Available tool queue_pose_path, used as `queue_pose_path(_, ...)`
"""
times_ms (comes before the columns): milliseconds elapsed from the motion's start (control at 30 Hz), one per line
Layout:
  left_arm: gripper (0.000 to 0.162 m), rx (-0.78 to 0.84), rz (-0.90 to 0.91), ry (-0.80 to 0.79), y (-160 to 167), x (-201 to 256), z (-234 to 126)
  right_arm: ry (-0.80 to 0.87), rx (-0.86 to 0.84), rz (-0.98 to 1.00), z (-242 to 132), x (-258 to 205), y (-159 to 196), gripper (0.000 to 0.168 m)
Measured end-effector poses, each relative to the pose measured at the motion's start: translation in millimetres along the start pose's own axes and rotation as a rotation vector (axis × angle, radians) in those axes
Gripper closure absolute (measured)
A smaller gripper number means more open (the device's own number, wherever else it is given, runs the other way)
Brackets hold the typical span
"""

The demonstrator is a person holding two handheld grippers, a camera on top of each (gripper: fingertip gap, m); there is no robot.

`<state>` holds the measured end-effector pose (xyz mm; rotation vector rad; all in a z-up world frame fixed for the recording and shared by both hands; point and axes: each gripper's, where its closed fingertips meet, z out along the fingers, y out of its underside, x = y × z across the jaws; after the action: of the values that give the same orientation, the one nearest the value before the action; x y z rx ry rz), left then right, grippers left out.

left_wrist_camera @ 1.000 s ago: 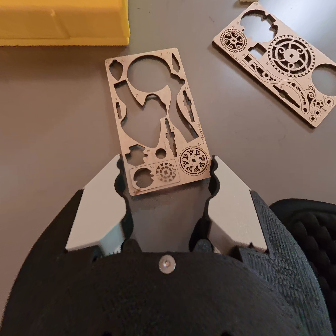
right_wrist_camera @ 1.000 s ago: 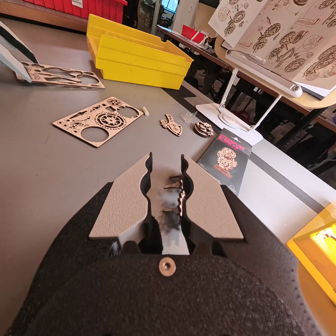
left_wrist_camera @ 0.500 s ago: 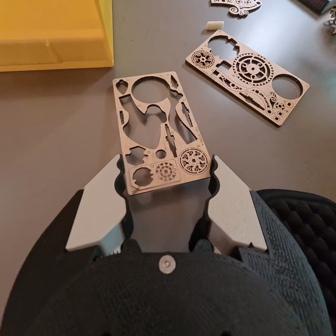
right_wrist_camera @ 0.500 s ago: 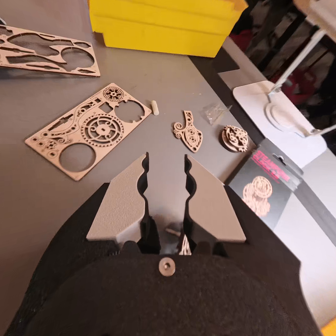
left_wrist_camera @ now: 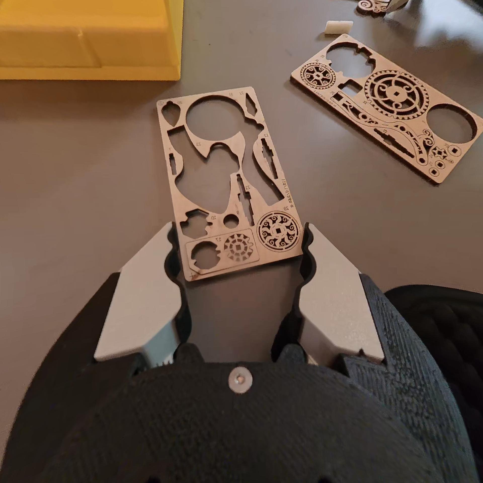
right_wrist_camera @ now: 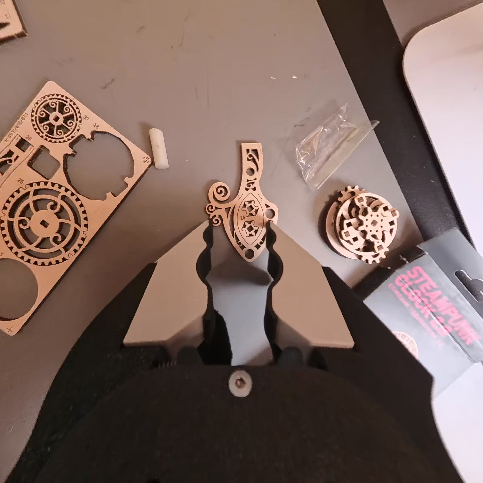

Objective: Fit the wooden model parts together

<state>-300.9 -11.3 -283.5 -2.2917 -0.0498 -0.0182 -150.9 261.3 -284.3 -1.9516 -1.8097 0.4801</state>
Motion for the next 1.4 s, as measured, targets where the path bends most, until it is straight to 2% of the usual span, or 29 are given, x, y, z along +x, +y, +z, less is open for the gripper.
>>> queue_pose_path(33, 0.067, -0.003, 0.001, -0.006, 0.5, -1.1, 1.6, 0.007, 0.005, -0.005, -0.6, -0.2, 0.1, 0.133)
queue_pose_path(67, 0.067, 0.005, 0.003, -0.014, -1.0, -2.3, 1.9, 0.028, 0.013, -0.011, -1.9, 0.6, 0.4, 0.152)
queue_pose_path(100, 0.066, 0.025, -0.001, -0.018, -4.9, -3.2, 0.9, 0.048, 0.024, -0.021, -3.9, 0.2, 1.1, 0.157)
queue_pose_path(200, 0.065, 0.097, -0.022, -0.006, -18.4, -4.2, -6.4, 0.088, 0.032, -0.076, -11.4, -4.7, 8.8, 0.151)
queue_pose_path(333, 0.068, 0.12, -0.019, 0.006, -26.5, -0.6, -10.5, 0.08, 0.017, -0.063, -9.9, -2.5, 12.1, 0.117)
queue_pose_path(433, 0.067, 0.127, 0.002, 0.004, -30.1, 6.1, -13.1, 0.032, 0.003, 0.006, -1.7, 7.0, 7.2, 0.105)
queue_pose_path(500, 0.068, 0.137, 0.002, 0.002, -30.7, 8.2, -16.2, -0.024, -0.009, 0.048, 2.2, 7.8, 3.6, 0.106)
queue_pose_path(567, 0.069, 0.143, -0.005, -0.001, -29.0, 7.7, -19.4, -0.011, -0.029, 0.036, 3.1, 13.9, 2.6, 0.119)
queue_pose_path(800, 0.074, 0.193, -0.052, 0.078, -30.4, 21.8, -23.3, 0.007, 0.046, -0.048, -7.8, -5.0, 3.4, 0.121)
queue_pose_path(1000, 0.078, 0.191, -0.012, 0.228, -41.1, 73.2, -15.4, 0.04, 0.298, -0.145, -73.3, -68.9, 4.7, 0.122)
queue_pose_path(1167, 0.091, 0.19, 0.016, 0.429, -55.6, 142.0, -11.7, 0.06, 0.501, -0.079, -133.1, -114.6, 27.8, 0.122)
queue_pose_path(1300, 0.088, 0.231, -0.01, 0.604, -83.5, 195.7, -11.3, 0.092, 0.645, -0.002, -157.4, -137.2, 38.7, 0.121)
queue_pose_path(1400, 0.089, 0.27, -0.102, 0.764, -116.2, 230.7, -9.6, 0.165, 0.736, 0.005, -164.9, -140.6, 39.6, 0.122)
